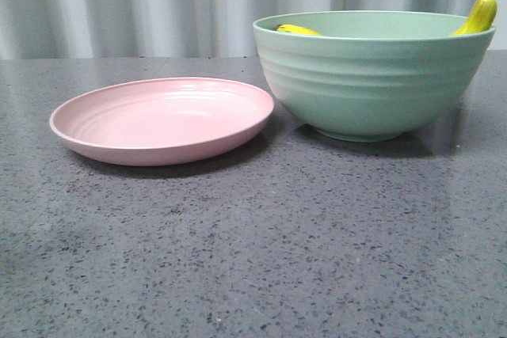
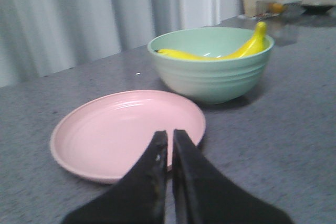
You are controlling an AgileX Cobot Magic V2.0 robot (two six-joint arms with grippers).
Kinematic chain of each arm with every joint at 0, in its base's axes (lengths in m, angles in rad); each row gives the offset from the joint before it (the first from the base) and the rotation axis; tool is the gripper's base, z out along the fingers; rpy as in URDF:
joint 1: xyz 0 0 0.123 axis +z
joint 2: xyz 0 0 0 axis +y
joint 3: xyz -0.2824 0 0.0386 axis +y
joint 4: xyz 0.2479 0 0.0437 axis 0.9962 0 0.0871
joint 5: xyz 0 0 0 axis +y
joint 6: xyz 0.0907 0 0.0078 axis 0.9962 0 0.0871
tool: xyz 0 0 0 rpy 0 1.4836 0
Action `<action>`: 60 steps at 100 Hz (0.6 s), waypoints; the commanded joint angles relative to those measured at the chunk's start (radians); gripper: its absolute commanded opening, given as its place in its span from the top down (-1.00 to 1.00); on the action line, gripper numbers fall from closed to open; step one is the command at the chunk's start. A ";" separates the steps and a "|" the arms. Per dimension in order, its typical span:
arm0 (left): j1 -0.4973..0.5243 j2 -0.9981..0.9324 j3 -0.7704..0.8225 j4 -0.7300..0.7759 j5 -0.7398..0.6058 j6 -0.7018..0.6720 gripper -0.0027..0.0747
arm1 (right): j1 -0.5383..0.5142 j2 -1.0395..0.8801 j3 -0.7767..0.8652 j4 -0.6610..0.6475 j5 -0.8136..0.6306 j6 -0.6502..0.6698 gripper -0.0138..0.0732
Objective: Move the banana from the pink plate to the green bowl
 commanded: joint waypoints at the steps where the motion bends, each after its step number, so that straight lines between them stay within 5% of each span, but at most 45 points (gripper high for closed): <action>1: 0.076 0.006 0.003 0.080 -0.107 -0.010 0.98 | -0.006 0.012 -0.023 -0.018 -0.072 -0.002 0.87; 31: 0.386 -0.155 0.095 0.152 -0.102 -0.214 0.98 | -0.006 0.012 -0.023 -0.018 -0.072 -0.002 0.87; 60: 0.623 -0.337 0.230 0.154 -0.094 -0.214 0.98 | -0.006 0.012 -0.023 -0.018 -0.072 -0.002 0.87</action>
